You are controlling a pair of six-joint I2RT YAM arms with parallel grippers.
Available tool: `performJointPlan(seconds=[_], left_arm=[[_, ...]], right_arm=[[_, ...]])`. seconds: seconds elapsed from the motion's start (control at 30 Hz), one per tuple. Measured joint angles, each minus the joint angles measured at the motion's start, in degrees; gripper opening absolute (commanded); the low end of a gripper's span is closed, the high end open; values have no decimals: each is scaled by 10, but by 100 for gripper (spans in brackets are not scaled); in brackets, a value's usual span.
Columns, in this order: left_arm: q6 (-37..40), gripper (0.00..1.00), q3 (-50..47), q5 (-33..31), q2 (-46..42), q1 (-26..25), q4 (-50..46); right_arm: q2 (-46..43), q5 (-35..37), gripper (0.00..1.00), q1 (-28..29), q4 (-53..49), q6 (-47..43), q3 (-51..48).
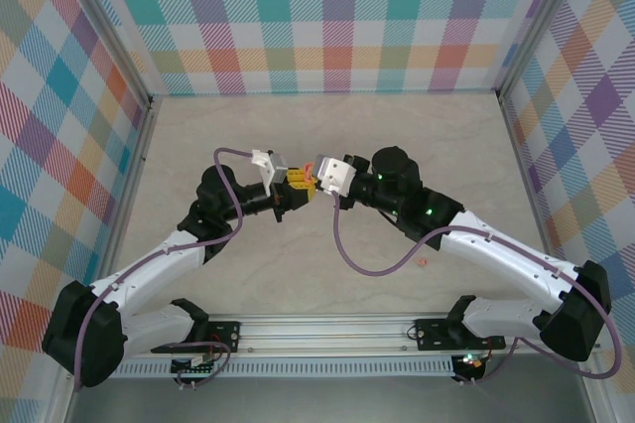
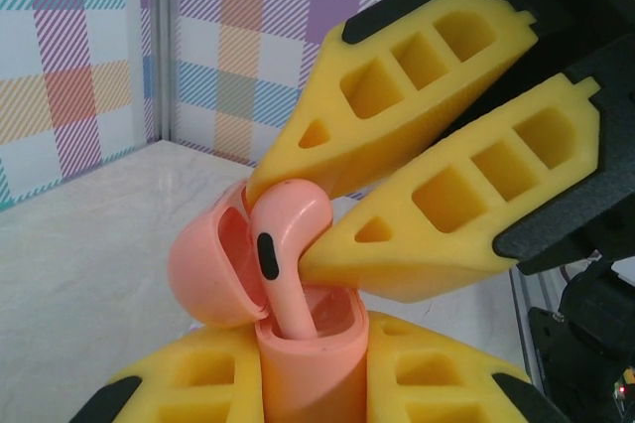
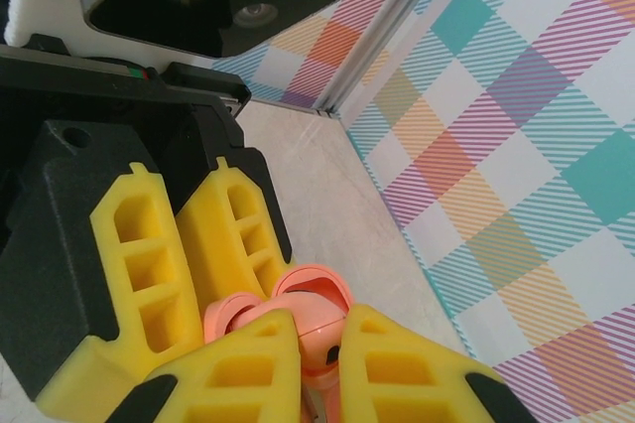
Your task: Insert the wireless bluetooth earbuds into the charging case
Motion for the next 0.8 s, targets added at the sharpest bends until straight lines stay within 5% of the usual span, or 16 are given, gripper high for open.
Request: performJointPlan(seconds=[0.8], left_arm=[[-10, 0, 0, -21, 0, -1, -1]], right_arm=[[-2, -4, 18, 0, 2, -3, -6]])
